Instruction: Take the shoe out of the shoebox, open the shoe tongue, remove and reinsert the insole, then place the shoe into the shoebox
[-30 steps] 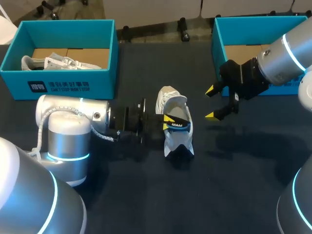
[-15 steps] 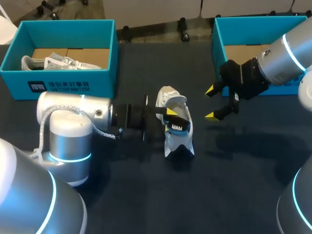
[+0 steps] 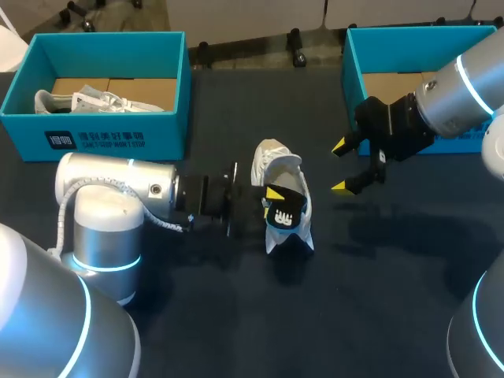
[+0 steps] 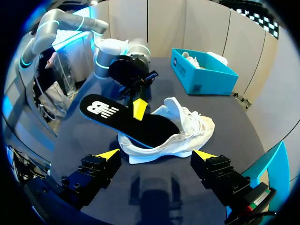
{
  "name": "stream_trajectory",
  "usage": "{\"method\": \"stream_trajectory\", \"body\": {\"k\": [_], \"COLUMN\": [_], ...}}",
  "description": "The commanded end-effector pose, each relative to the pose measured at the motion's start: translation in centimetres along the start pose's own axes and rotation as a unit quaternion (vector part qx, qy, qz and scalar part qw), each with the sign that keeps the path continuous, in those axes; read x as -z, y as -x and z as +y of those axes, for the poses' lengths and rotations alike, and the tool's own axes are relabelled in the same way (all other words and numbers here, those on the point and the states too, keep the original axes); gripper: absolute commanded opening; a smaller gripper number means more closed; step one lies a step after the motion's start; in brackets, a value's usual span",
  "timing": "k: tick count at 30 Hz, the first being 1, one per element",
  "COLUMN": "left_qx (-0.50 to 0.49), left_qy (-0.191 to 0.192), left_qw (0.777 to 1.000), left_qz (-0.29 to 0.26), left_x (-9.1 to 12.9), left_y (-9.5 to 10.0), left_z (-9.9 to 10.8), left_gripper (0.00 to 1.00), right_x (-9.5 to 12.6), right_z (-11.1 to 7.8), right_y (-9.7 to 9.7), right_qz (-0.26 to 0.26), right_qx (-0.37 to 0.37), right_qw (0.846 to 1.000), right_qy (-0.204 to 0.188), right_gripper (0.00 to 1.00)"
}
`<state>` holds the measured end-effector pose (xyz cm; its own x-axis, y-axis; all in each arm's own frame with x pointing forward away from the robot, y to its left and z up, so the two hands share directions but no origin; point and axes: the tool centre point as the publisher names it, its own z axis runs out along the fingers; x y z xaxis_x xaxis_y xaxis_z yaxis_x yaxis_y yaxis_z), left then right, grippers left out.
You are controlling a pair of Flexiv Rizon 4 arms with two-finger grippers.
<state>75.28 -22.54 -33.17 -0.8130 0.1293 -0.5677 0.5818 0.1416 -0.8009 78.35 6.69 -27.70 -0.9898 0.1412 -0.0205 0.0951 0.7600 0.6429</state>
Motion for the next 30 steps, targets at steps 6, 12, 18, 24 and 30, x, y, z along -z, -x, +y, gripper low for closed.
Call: {"method": "stream_trajectory", "body": {"k": [6, 12, 18, 24, 30], "left_qx": [0.032, 0.027, 0.027, 0.029, 0.034], "left_qy": [0.0, 0.013, 0.022, 0.032, 0.026], "left_qw": [0.999, 1.0, 0.999, 0.999, 0.999], "left_qz": [0.006, 0.007, 0.003, 0.002, -0.005], "left_x": [0.0, 0.0, -0.2, -0.4, 0.2], "left_y": [0.1, 0.2, 0.4, 0.3, 0.3], "left_z": [1.3, 2.0, 2.6, 3.0, 1.6], "left_gripper": [0.0, 0.0, 0.0, 0.0, 0.42], "right_x": [-0.1, -0.1, -0.1, -0.1, -0.1], "right_z": [0.0, 0.0, 0.0, 0.0, 0.0], "right_y": [0.0, 0.0, 0.0, 0.0, 0.0], "right_qz": [-0.001, -0.001, -0.001, -0.001, -0.001], "right_qx": [0.0, 0.0, 0.0, 0.0, 0.0], "right_qw": [1.0, 1.0, 1.0, 1.0, 1.0], "right_qy": [-0.001, -0.001, -0.001, -0.001, -0.001], "right_gripper": [1.0, 1.0, 1.0, 1.0, 1.0]}}
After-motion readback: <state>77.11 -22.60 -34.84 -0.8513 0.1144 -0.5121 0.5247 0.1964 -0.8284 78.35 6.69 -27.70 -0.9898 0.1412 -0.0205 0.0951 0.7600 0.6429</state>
